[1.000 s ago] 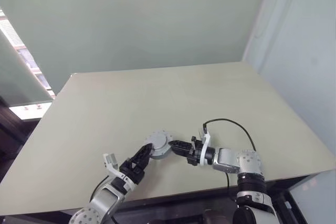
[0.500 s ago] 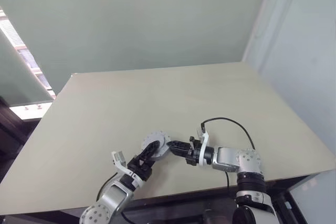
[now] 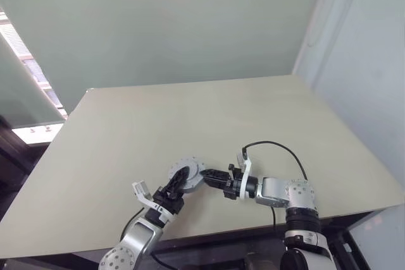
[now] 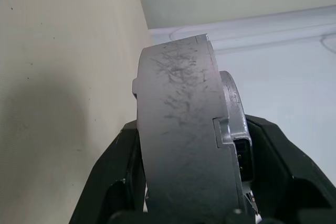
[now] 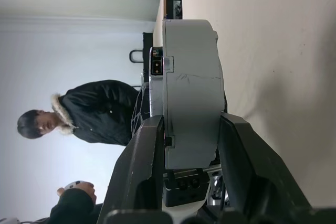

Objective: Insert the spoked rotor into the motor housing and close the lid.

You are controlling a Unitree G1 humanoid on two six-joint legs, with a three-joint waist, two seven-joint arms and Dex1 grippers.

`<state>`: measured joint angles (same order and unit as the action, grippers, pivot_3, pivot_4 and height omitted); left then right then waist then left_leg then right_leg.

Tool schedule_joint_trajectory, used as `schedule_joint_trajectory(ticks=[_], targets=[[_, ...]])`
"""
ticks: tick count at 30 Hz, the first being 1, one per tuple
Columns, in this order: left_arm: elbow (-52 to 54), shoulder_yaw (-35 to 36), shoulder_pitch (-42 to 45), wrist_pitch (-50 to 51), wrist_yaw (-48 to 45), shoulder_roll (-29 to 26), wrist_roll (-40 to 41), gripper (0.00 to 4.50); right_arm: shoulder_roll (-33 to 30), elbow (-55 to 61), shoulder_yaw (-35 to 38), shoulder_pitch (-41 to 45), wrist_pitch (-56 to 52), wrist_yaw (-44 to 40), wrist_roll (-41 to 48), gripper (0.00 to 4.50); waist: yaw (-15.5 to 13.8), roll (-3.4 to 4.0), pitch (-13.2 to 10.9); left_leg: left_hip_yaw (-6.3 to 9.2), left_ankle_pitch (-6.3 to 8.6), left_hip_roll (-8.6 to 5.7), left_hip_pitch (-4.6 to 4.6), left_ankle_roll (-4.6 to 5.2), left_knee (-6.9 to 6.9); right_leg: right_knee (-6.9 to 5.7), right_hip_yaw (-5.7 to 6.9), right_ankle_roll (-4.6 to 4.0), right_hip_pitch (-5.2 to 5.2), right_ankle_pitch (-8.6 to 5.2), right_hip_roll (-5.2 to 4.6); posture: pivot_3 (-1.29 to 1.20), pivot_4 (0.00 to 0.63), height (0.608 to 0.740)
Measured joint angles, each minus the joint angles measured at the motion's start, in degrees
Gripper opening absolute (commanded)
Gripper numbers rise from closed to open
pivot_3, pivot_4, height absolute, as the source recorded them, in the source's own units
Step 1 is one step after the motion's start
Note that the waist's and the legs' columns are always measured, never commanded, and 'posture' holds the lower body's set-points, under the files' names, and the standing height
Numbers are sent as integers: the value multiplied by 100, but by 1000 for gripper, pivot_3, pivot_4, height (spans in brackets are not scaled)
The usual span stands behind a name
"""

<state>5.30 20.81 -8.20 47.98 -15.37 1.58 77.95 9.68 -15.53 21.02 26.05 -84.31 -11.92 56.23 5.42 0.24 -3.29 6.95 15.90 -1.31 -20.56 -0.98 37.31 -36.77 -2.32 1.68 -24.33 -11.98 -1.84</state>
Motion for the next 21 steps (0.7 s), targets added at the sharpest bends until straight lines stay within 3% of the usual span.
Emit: schedule_joint_trajectory(ticks=[4, 5, 12, 21], targets=[[0, -16, 3, -50, 46, 2, 47, 2263, 0, 6, -49, -2, 120, -7, 0, 1203, 0, 0, 0, 0, 0, 0, 0, 0, 1, -1, 0, 0, 0, 0, 0, 0, 0, 740], [0, -17, 4, -64, 46, 2, 54, 2262, 0, 23, -79, -10, 167, -21, -2, 1928, 0, 0, 0, 0, 0, 0, 0, 0, 1, -1, 0, 0, 0, 0, 0, 0, 0, 740], [19, -24, 41, -205, 148, 1, 50, 2032, 4, 160, -465, -57, 609, -163, -8, 4381, 0, 0, 0, 0, 0, 0, 0, 0, 4, -2, 0, -2, 1, 1, 1, 0, 0, 740], [19, -33, 27, -464, 204, 90, -60, 2028, -18, 402, -1079, -291, 1495, -371, -253, 4500, -1, -1, 2, 1, 0, 1, 0, 0, 4, -1, 0, -3, 1, 3, 1, 0, 0, 740]])
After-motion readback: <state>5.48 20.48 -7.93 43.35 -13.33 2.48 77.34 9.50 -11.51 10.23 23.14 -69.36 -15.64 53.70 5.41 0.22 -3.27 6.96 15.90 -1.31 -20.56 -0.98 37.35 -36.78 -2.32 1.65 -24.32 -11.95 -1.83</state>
